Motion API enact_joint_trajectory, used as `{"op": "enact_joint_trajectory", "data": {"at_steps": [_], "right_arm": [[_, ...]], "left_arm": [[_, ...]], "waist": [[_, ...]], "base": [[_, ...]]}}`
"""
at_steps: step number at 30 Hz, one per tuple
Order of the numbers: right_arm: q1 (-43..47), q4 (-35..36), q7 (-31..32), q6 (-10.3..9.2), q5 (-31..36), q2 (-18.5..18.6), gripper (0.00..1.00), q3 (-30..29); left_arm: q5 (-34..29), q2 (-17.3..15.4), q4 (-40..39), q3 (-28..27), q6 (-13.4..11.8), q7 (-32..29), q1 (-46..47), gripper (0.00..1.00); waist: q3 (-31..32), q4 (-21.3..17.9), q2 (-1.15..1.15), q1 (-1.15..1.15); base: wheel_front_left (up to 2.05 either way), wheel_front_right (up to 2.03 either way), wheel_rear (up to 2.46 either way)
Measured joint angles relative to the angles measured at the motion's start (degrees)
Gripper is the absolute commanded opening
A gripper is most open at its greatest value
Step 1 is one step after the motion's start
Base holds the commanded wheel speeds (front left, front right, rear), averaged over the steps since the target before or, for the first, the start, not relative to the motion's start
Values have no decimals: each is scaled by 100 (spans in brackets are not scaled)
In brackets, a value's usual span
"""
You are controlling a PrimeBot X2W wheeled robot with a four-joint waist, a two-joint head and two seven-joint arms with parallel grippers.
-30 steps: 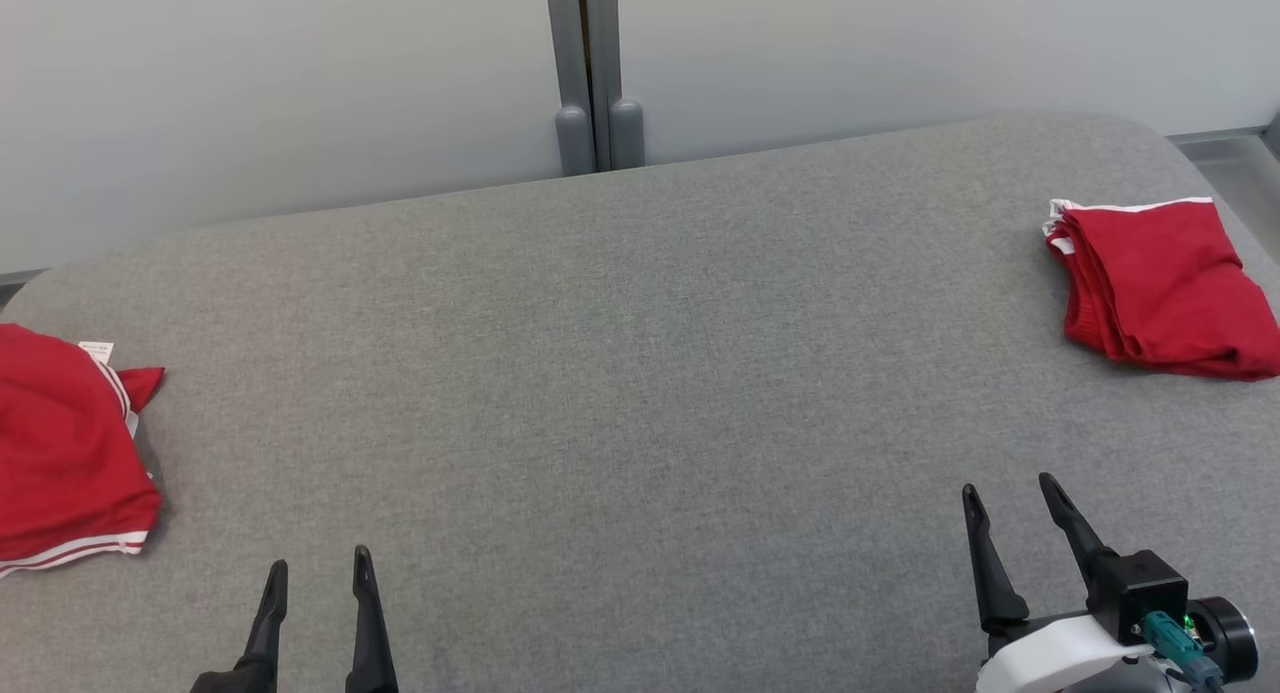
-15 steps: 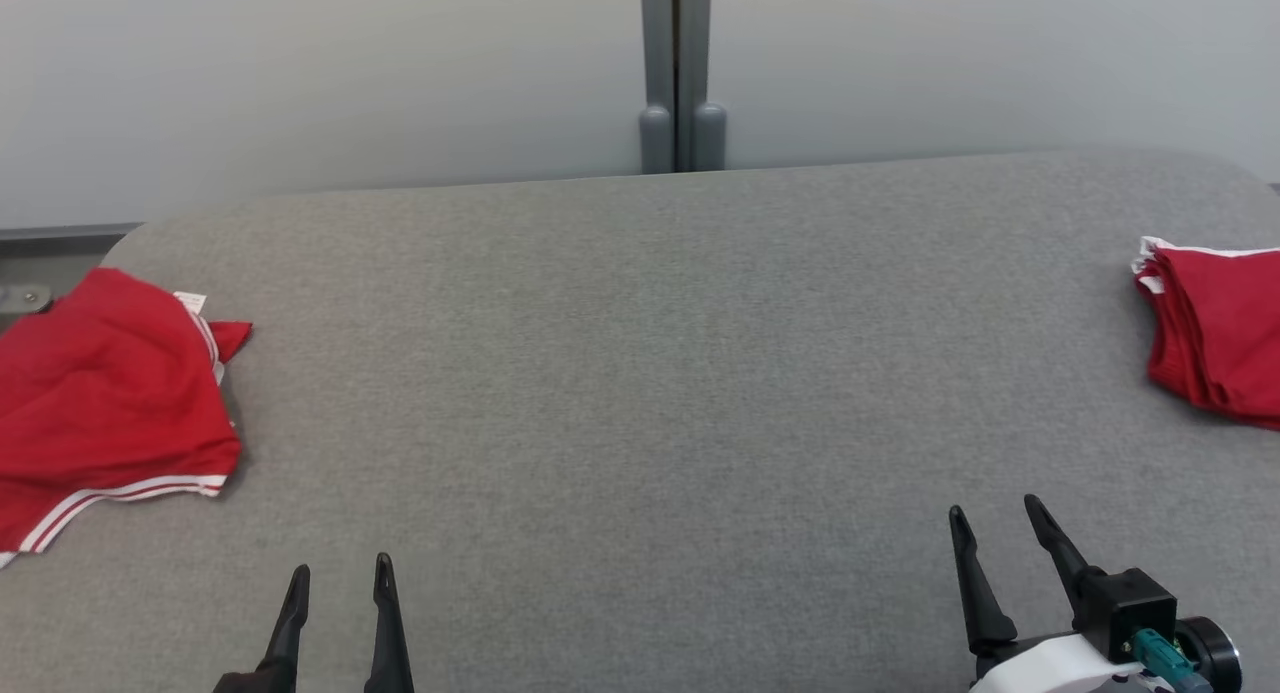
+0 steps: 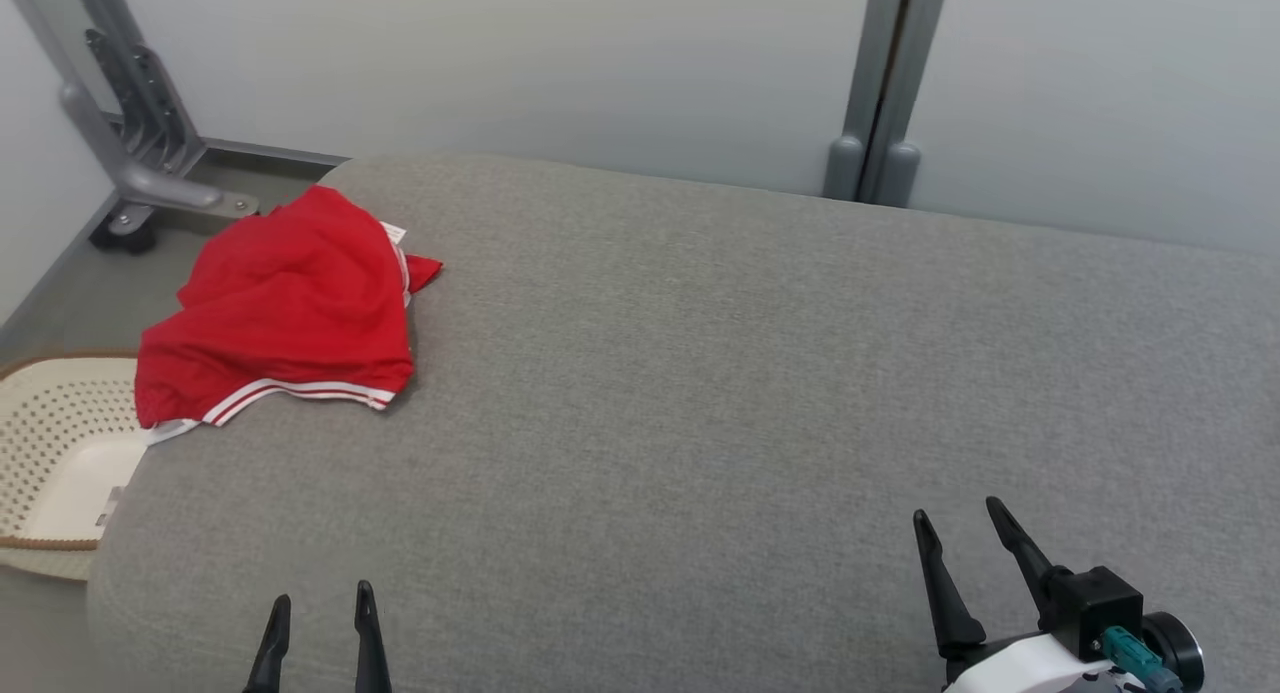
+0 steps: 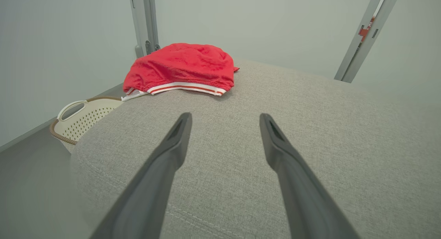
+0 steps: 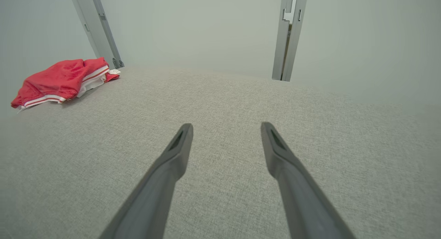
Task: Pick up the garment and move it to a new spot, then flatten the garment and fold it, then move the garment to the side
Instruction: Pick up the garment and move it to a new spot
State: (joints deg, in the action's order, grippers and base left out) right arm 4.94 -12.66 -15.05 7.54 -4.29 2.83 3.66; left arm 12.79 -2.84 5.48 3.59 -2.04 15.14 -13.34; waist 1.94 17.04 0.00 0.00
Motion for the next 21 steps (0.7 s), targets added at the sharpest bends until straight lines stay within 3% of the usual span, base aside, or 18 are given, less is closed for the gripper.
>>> {"op": "enact_joint_trajectory", "data": {"at_steps": [4,10,17,21], "right_arm": [[-42,-9,-1,0,-9,-3,100,29],[-138,-18,0,0,26,-4,100,48],[-683,133,0,0,305,-4,100,9],[-1017,210,0,0,358,130,100,5]], "left_arm": [[21,-2,-32,-19,-13,0,4,100],[18,-3,169,-176,98,-1,335,100],[172,-22,664,-613,287,0,1540,100],[453,-255,1333,-842,322,-443,2439,100]], "waist": [[6,133,0,0],[-102,4,0,0],[-683,-151,0,0],[-1214,-262,0,0]], "base": [[0,0,0],[0,0,0],[0,0,0],[0,0,0]]}}
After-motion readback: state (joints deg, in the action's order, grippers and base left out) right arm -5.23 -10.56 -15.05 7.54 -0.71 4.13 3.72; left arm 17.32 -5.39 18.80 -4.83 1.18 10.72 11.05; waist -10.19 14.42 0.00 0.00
